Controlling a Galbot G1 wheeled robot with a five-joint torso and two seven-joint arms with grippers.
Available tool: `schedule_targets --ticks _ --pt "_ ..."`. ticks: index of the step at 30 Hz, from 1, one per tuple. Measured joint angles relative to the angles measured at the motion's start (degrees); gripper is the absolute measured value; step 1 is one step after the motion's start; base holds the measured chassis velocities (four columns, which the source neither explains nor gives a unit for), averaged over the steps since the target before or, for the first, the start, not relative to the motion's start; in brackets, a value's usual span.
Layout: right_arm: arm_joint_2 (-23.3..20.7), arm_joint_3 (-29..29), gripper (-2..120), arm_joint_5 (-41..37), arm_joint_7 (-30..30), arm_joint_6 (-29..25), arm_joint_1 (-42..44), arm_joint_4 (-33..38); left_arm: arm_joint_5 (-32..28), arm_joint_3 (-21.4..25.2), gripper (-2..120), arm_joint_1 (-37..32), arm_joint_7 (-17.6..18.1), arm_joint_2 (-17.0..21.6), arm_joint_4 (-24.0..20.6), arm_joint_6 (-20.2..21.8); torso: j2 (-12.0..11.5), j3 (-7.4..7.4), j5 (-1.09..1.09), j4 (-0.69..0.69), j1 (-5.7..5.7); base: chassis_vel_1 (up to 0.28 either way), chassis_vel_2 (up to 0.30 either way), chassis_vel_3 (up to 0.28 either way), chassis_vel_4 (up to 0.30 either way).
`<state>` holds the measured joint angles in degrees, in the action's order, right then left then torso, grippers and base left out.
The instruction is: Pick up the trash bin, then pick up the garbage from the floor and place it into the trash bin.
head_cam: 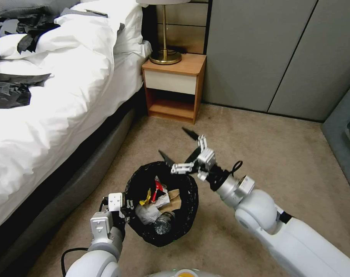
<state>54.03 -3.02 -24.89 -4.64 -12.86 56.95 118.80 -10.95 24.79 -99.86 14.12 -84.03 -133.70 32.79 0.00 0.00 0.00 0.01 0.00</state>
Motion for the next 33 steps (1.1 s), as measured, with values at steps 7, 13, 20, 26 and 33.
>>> schedule_targets --ticks 7,13,20,26,33 --pt "2.0 12.3 100 -1.2 2.9 0.3 7.2 7.0 -0.8 0.5 0 0.7 0.0 0.5 0.8 0.0 0.0 0.0 -0.01 -0.01 0.0 0.0 0.0 0.0 0.0" --pt "7.4 25.1 100 4.1 3.6 -2.8 20.3 10.8 -1.7 0.6 0 1.1 0.0 0.9 1.0 0.2 0.0 0.0 0.0 -0.02 0.0 0.0 0.0 0.0 0.0" --pt "14.7 29.9 100 11.1 6.2 -4.0 29.0 10.1 -2.8 1.1 0 0.9 0.1 1.6 0.4 0.3 0.0 0.0 -0.01 0.0 0.0 0.0 0.0 0.0 0.0" --pt "16.8 28.4 100 16.5 9.7 -2.8 36.3 6.0 -3.8 1.8 0 0.5 0.3 2.2 -0.4 0.4 0.0 0.0 -0.01 -0.01 -0.01 0.0 0.0 0.0 0.0" --pt "19.1 25.3 100 17.9 10.9 -3.0 38.5 1.2 -4.0 1.8 0 0.4 0.4 2.2 -0.9 0.4 0.0 0.0 -0.01 -0.01 0.0 0.0 0.0 0.0 0.0"
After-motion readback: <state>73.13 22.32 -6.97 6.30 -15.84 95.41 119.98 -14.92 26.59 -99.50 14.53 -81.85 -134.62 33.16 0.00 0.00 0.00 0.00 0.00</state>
